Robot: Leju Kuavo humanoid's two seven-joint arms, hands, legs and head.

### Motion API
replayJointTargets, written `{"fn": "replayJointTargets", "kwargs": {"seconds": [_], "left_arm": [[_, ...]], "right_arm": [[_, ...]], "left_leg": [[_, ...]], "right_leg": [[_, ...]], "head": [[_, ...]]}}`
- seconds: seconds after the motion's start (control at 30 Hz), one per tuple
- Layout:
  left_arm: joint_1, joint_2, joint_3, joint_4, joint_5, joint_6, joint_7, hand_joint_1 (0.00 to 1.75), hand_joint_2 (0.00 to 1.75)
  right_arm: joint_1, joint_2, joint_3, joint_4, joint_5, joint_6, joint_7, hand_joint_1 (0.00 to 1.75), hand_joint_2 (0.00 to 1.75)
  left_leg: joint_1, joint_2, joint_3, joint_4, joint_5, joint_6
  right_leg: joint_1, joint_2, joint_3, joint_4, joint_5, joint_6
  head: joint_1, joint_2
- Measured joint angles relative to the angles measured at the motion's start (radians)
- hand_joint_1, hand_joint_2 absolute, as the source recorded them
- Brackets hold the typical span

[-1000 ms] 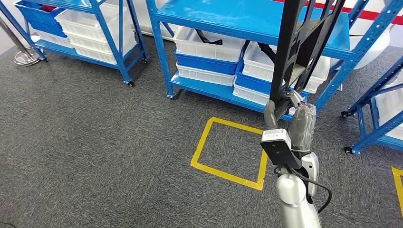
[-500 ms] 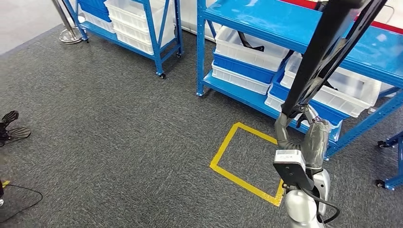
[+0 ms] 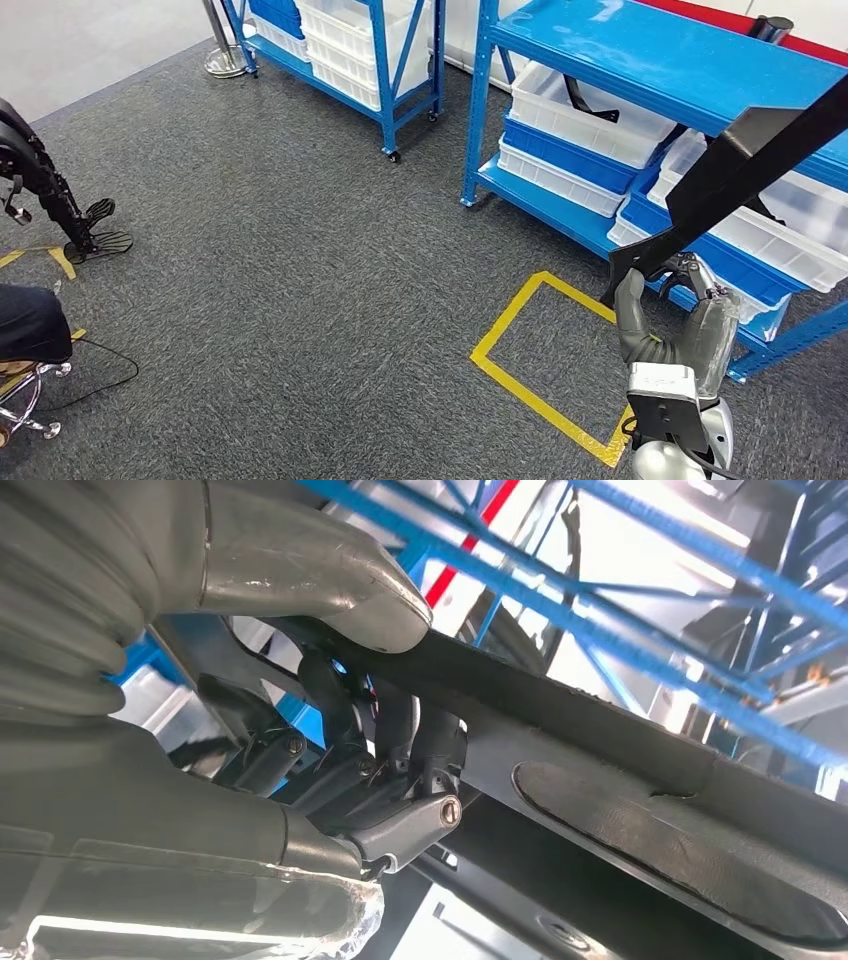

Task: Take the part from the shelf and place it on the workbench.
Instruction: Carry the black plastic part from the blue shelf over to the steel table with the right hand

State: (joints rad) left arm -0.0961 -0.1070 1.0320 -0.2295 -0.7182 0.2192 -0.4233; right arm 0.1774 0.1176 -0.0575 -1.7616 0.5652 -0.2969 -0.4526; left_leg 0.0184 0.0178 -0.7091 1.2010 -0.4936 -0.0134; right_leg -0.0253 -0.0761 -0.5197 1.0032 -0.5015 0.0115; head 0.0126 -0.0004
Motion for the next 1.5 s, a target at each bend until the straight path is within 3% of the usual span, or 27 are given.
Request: {"fn": "replayJointTargets", "kwargs": {"seconds": [0.07,0.1,0.13,0.2,0.27,0.33,0.4,0.43,0.5,0.57,0.63,0.7,0.77,0.83,0.87,0.93,0.97,1.07,1.13,1.2,1.23,1.3,1.37,1.4,1.43,1.47,1.5], "left_arm": [[-0.003,0.001,0.000,0.000,0.001,0.003,-0.003,0.00,1.75],[-0.004,0.002,0.000,0.000,0.001,0.005,-0.004,0.00,1.75],[-0.004,0.002,0.000,0.000,0.001,0.006,-0.004,0.00,1.75],[0.000,0.004,0.000,0.000,0.001,0.007,-0.004,0.00,1.75],[0.004,0.006,0.000,0.000,0.003,0.006,-0.003,0.00,1.75],[0.003,0.007,0.002,0.000,0.009,0.005,-0.002,0.00,1.75],[0.002,0.007,0.007,0.000,0.019,0.005,0.000,0.00,1.75],[0.003,0.006,0.010,0.000,0.025,0.006,0.001,0.00,1.75],[0.003,0.004,0.019,0.000,0.033,0.008,0.003,0.00,1.75],[0.003,0.002,0.028,0.000,0.039,0.011,0.008,0.00,1.75],[0.004,0.002,0.037,0.000,0.041,0.017,0.014,0.00,1.75],[0.008,0.002,0.046,0.000,0.043,0.021,0.021,0.00,1.75],[0.010,0.001,0.053,0.000,0.042,0.024,0.026,0.00,1.75],[0.007,0.002,0.056,0.000,0.039,0.027,0.030,0.00,1.75],[0.006,0.002,0.058,0.000,0.039,0.028,0.032,0.00,1.75],[0.006,0.002,0.058,0.000,0.038,0.028,0.034,0.00,1.75],[0.007,0.001,0.059,0.000,0.038,0.028,0.035,0.00,1.75],[0.005,0.002,0.059,0.000,0.037,0.028,0.035,0.00,1.75],[0.003,0.002,0.059,0.000,0.037,0.029,0.035,0.00,1.75],[0.003,0.004,0.060,0.000,0.038,0.030,0.037,0.00,1.75],[0.004,0.005,0.062,0.000,0.038,0.031,0.037,0.00,1.75],[0.004,0.006,0.065,-0.001,0.039,0.036,0.041,0.00,1.75],[0.002,0.006,0.067,-0.001,0.038,0.040,0.044,0.00,1.75],[0.002,0.007,0.068,-0.001,0.038,0.041,0.045,0.00,1.75],[0.002,0.007,0.069,-0.001,0.037,0.041,0.047,0.00,1.75],[0.002,0.006,0.070,-0.001,0.037,0.041,0.049,0.00,1.75],[0.003,0.006,0.072,-0.001,0.036,0.042,0.051,0.00,1.75]], "right_arm": [[0.001,0.000,-0.002,-0.003,-0.009,0.002,-0.001,1.75,1.75],[0.000,0.000,-0.004,-0.006,-0.014,0.002,-0.002,1.75,1.75],[-0.001,0.000,-0.006,-0.008,-0.018,0.003,-0.002,1.75,1.75],[-0.004,-0.001,-0.009,-0.013,-0.027,0.008,-0.003,1.75,1.75],[-0.008,-0.004,-0.013,-0.018,-0.039,0.017,-0.005,1.75,1.75],[-0.014,-0.012,-0.019,-0.018,-0.050,0.029,-0.008,1.75,1.75],[-0.026,-0.021,-0.023,-0.011,-0.057,0.037,-0.010,1.75,1.75],[-0.035,-0.024,-0.023,-0.005,-0.059,0.040,-0.012,1.75,1.75],[-0.059,-0.032,-0.023,0.010,-0.064,0.045,-0.014,1.75,1.75],[-0.084,-0.038,-0.023,0.026,-0.067,0.046,-0.015,1.75,1.75],[-0.110,-0.044,-0.021,0.045,-0.069,0.046,-0.015,1.75,1.75],[-0.139,-0.047,-0.017,0.064,-0.071,0.046,-0.014,1.75,1.75],[-0.164,-0.048,-0.015,0.076,-0.076,0.043,-0.012,1.75,1.75],[-0.173,-0.049,-0.016,0.081,-0.079,0.037,-0.010,1.75,1.75],[-0.173,-0.049,-0.016,0.082,-0.080,0.035,-0.010,1.75,1.75],[-0.173,-0.049,-0.017,0.086,-0.081,0.034,-0.010,1.75,1.75],[-0.174,-0.049,-0.017,0.088,-0.081,0.034,-0.010,1.75,1.75],[-0.176,-0.049,-0.017,0.089,-0.081,0.033,-0.010,1.75,1.75],[-0.177,-0.049,-0.017,0.089,-0.081,0.033,-0.010,1.75,1.75],[-0.178,-0.049,-0.016,0.089,-0.081,0.032,-0.009,1.75,1.75],[-0.178,-0.049,-0.016,0.089,-0.081,0.032,-0.009,1.75,1.75],[-0.179,-0.051,-0.016,0.089,-0.081,0.031,-0.008,1.75,1.75],[-0.177,-0.056,-0.016,0.090,-0.081,0.029,-0.007,1.75,1.75],[-0.175,-0.058,-0.017,0.091,-0.081,0.028,-0.007,1.75,1.75],[-0.173,-0.060,-0.017,0.092,-0.081,0.027,-0.006,1.75,1.75],[-0.172,-0.061,-0.017,0.093,-0.081,0.027,-0.006,1.75,1.75],[-0.172,-0.062,-0.017,0.094,-0.081,0.027,-0.006,1.75,1.75]], "left_leg": [[-0.005,0.041,0.073,-0.128,0.041,0.005],[-0.009,0.052,0.092,-0.162,0.047,0.010],[-0.014,0.051,0.098,-0.175,0.045,0.016],[-0.016,0.024,0.098,-0.179,0.047,0.030],[-0.014,0.000,0.106,-0.190,0.054,0.045],[-0.012,-0.025,0.109,-0.196,0.059,0.055],[-0.014,-0.054,0.107,-0.195,0.059,0.058],[-0.015,-0.069,0.107,-0.195,0.059,0.058],[-0.015,-0.101,0.109,-0.193,0.059,0.058],[-0.016,-0.130,0.107,-0.188,0.058,0.053],[-0.017,-0.153,0.099,-0.184,0.060,0.041],[-0.014,-0.171,0.092,-0.185,0.065,0.028],[-0.014,-0.137,0.075,-0.161,0.049,0.019],[-0.015,-0.065,0.024,-0.058,-0.006,0.012],[-0.013,-0.040,-0.010,0.010,-0.036,0.008],[-0.009,-0.023,-0.052,0.093,-0.057,0.003],[-0.007,-0.020,-0.046,0.079,-0.042,0.003],[-0.011,0.025,0.058,-0.108,0.036,0.012],[-0.021,0.047,0.096,-0.172,0.048,0.023],[-0.028,0.026,0.095,-0.177,0.049,0.036],[-0.027,0.014,0.098,-0.183,0.053,0.042],[-0.021,-0.008,0.107,-0.197,0.061,0.056],[-0.017,-0.032,0.109,-0.202,0.065,0.063],[-0.017,-0.046,0.108,-0.201,0.065,0.063],[-0.017,-0.062,0.107,-0.201,0.065,0.063],[-0.017,-0.077,0.108,-0.200,0.065,0.063],[-0.015,-0.093,0.109,-0.199,0.065,0.062]], "right_leg": [[0.006,-0.020,0.005,0.000,-0.008,0.011],[0.010,-0.030,0.009,0.000,-0.012,0.017],[0.013,-0.040,0.013,-0.001,-0.015,0.024],[0.013,-0.057,0.021,-0.004,-0.021,0.034],[0.009,-0.020,0.010,0.030,-0.044,0.038],[0.007,0.043,-0.045,0.144,-0.096,0.030],[0.008,0.068,-0.113,0.268,-0.134,0.027],[0.009,0.072,-0.128,0.286,-0.131,0.031],[0.007,0.083,-0.100,0.204,-0.078,0.049],[0.001,0.123,-0.044,0.068,-0.019,0.058],[0.000,0.144,-0.021,0.012,0.001,0.049],[0.001,0.124,-0.018,0.010,0.006,0.033],[-0.002,0.100,-0.015,0.004,0.010,0.018],[0.000,0.073,-0.011,0.001,0.010,0.004],[0.003,0.058,-0.011,0.002,0.008,-0.001],[0.008,0.029,-0.010,0.002,0.005,-0.005],[0.009,0.016,-0.009,0.002,0.003,-0.006],[0.014,-0.019,0.000,0.002,-0.005,0.001],[0.020,-0.038,0.003,0.002,-0.010,0.010],[0.023,-0.057,0.008,-0.001,-0.012,0.019],[0.022,-0.054,0.008,0.001,-0.016,0.024],[0.020,-0.006,-0.014,0.053,-0.046,0.025],[0.017,0.054,-0.079,0.183,-0.098,0.018],[0.016,0.066,-0.114,0.248,-0.117,0.018],[0.015,0.071,-0.138,0.286,-0.124,0.022],[0.013,0.074,-0.144,0.286,-0.114,0.029],[0.010,0.077,-0.128,0.243,-0.088,0.040]], "head": [[0.001,0.000],[0.002,0.000],[0.004,0.000],[0.006,0.000],[0.006,0.000],[0.008,0.000],[0.008,0.000],[0.008,0.000],[0.008,0.000],[0.008,0.000],[0.008,0.000],[0.008,0.000],[0.005,0.000],[0.001,0.000],[-0.001,0.000],[-0.001,0.000],[-0.001,0.000],[0.000,0.000],[0.001,0.000],[0.001,0.000],[0.002,0.000],[0.003,0.000],[0.005,0.000],[0.005,0.000],[0.006,0.000],[0.005,0.000],[0.005,0.000]]}}
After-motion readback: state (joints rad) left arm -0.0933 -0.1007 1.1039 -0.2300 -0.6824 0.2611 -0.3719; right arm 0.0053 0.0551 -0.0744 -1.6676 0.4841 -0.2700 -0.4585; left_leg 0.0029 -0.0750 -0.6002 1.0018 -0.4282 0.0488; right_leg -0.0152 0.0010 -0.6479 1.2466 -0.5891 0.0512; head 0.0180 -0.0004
